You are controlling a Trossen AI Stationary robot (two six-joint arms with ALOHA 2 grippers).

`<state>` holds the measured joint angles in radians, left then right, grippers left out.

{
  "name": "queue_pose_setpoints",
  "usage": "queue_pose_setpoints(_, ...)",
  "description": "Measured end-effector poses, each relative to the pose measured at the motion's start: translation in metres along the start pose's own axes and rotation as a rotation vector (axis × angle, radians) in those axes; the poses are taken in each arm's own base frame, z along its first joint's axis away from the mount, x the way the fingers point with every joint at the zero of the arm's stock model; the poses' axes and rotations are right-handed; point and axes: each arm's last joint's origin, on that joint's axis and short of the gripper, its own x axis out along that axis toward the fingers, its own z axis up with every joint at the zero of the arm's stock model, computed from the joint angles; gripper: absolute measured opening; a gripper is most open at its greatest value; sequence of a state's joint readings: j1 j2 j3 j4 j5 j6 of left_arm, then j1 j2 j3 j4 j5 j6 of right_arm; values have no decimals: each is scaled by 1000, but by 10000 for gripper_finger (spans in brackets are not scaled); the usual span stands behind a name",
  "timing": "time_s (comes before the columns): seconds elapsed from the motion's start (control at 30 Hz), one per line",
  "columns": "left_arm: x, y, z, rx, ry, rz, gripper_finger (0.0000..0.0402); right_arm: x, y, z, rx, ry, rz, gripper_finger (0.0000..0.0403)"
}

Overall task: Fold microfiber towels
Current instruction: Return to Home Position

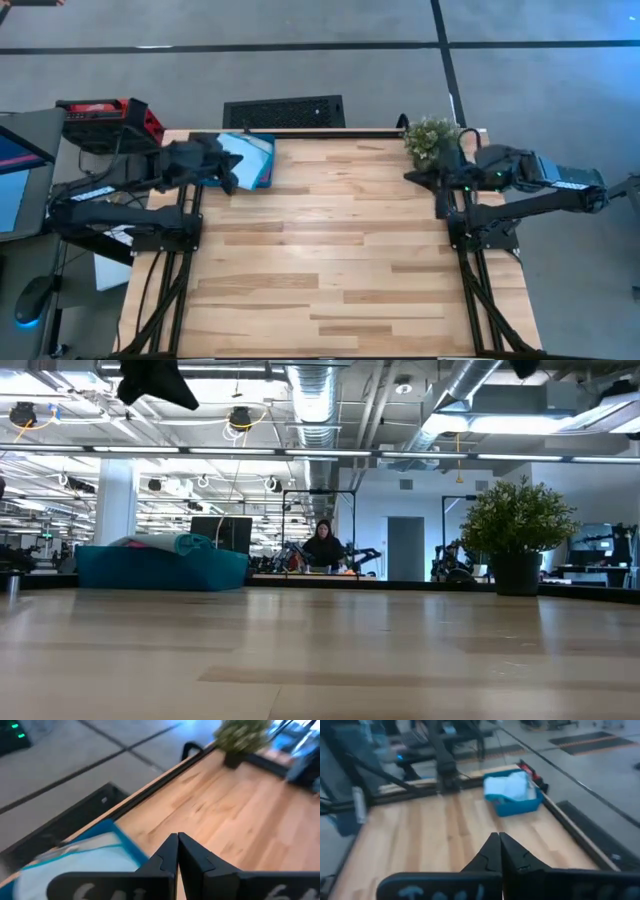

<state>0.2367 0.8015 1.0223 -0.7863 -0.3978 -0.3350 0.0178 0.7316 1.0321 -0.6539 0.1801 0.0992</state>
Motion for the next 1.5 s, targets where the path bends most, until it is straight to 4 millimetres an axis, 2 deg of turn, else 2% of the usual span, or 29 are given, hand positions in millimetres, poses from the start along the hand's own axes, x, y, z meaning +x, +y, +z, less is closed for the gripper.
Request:
queue_pose_setpoints(0.17,0,4,-30,-63,-119,-85,0,-14,1,-29,65,-123,79,8)
queue_pose_setpoints(0.4,0,13,-66,-158,-249,-202,0,-34,-3,-59,142,-340,164,12)
queue_pose_setpoints(0.63,1,25,-100,-218,-374,-263,0,-44,-8,-84,177,-430,195,7)
queue_pose_setpoints(0.93,-4,41,-132,-285,-502,-316,0,-54,-16,-111,208,-519,181,9)
queue_pose_setpoints(1.27,10,37,-141,-270,-479,-330,0,-40,-14,-123,204,-485,178,13)
queue_pose_setpoints(1.5,34,32,-163,-250,-472,-317,0,-17,-9,-141,211,-474,183,9)
